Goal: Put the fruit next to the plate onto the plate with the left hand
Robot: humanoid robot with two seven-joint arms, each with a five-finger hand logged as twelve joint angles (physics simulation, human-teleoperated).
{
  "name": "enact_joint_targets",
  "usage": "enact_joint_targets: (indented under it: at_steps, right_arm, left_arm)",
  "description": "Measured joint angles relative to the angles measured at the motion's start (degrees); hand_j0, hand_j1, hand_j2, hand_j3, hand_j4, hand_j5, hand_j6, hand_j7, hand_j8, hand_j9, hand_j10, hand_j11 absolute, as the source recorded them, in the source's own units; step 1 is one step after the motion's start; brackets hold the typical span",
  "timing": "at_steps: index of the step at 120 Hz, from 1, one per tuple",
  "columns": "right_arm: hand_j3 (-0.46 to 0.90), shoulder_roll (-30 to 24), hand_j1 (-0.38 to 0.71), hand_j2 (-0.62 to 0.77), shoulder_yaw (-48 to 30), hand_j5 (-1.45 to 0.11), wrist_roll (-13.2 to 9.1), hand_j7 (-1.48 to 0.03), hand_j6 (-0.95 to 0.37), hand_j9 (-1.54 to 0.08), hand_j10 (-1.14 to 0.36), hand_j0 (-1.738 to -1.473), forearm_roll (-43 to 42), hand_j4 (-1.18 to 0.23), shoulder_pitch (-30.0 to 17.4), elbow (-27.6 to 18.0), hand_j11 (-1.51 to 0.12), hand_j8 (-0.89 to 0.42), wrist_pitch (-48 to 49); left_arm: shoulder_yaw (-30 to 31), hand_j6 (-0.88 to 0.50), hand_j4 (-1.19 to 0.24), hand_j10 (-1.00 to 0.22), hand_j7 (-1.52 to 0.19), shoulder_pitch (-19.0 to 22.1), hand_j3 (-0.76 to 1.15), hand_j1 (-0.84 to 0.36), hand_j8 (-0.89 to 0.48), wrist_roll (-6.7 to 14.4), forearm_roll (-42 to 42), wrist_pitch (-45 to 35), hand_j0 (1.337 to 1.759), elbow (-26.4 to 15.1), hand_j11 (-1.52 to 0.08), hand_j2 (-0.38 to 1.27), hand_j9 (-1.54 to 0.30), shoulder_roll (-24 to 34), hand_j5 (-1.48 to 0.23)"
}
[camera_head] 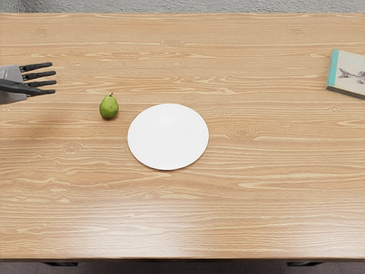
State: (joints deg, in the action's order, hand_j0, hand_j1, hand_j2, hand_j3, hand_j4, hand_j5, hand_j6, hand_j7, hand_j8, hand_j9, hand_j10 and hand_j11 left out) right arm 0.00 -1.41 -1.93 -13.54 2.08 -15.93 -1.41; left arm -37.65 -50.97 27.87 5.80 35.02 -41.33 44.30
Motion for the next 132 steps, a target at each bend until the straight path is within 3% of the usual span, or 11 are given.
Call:
enact_joint_targets:
  at_steps: [13,21,43,55,73,85,110,132]
  right_arm:
    - [0.0,0.0,-0.35,0.0,0.0,0.0,0.0,0.0,0.0,0.0,0.0,-1.658,0.0,0.0,0.0,0.0,0.0,0.0,0.0]
    - [0.0,0.0,-0.35,0.0,0.0,0.0,0.0,0.0,0.0,0.0,0.0,-1.658,0.0,0.0,0.0,0.0,0.0,0.0,0.0]
    - [0.0,0.0,-0.35,0.0,0.0,0.0,0.0,0.0,0.0,0.0,0.0,-1.658,0.0,0.0,0.0,0.0,0.0,0.0,0.0]
    - [0.0,0.0,-0.35,0.0,0.0,0.0,0.0,0.0,0.0,0.0,0.0,-1.658,0.0,0.0,-0.1,0.0,0.0,0.0,0.0]
    - [0.0,0.0,-0.35,0.0,0.0,0.0,0.0,0.0,0.0,0.0,0.0,-1.658,0.0,0.0,-0.1,0.0,0.0,0.0,0.0]
    - [0.0,0.0,-0.35,0.0,0.0,0.0,0.0,0.0,0.0,0.0,0.0,-1.658,0.0,0.0,-0.1,0.0,0.0,0.0,0.0]
    - [0.0,0.0,-0.35,0.0,0.0,0.0,0.0,0.0,0.0,0.0,0.0,-1.658,0.0,0.0,-0.1,0.0,0.0,0.0,0.0]
    - [0.0,0.0,-0.35,0.0,0.0,0.0,0.0,0.0,0.0,0.0,0.0,-1.658,0.0,0.0,-0.1,0.0,0.0,0.0,0.0]
  left_arm:
    - [0.8,-0.03,-0.03,-0.03,-0.04,-0.7,0.0,0.32,-0.03,0.3,-0.3,0.0,1.658,0.0,-0.04,0.01,-0.04,0.0,-0.04]
    - [3.4,-0.02,-0.03,-0.02,-0.04,-5.2,0.0,0.32,-0.02,0.7,-3.7,0.0,1.658,0.0,-0.04,0.01,-0.04,-0.1,-0.04]
    - [11.4,-0.02,-0.03,-0.02,-0.04,-14.8,0.0,0.32,-0.02,1.2,-22.2,0.0,1.658,-0.2,-0.04,0.01,-0.04,-7.7,-0.04]
    - [13.9,-0.03,-0.03,-0.03,-0.04,-17.2,0.0,0.31,-0.03,1.3,-33.2,-1.2,1.658,-0.4,-0.04,0.01,-0.04,-13.0,-0.04]
    - [15.4,-0.04,-0.04,-0.04,-0.05,-18.0,0.0,0.3,-0.04,1.3,-45.9,-15.3,1.658,-0.5,-0.05,0.01,-0.05,-20.4,-0.05]
    - [19.6,-0.04,-0.04,-0.04,-0.05,-19.6,0.0,0.3,-0.04,1.2,-50.8,-23.1,1.658,-0.5,-0.05,0.01,-0.05,-21.9,-0.05]
    - [30.2,-0.05,-0.05,-0.05,-0.06,-21.1,0.0,0.3,-0.05,1.1,-53.7,-27.8,1.658,-2.1,-0.06,0.01,-0.06,-24.7,-0.06]
    - [33.4,-0.05,-0.05,-0.05,-0.06,-20.0,0.0,0.3,-0.05,1.2,-57.6,-35.6,1.658,-3.1,-0.06,0.01,-0.06,-28.6,-0.06]
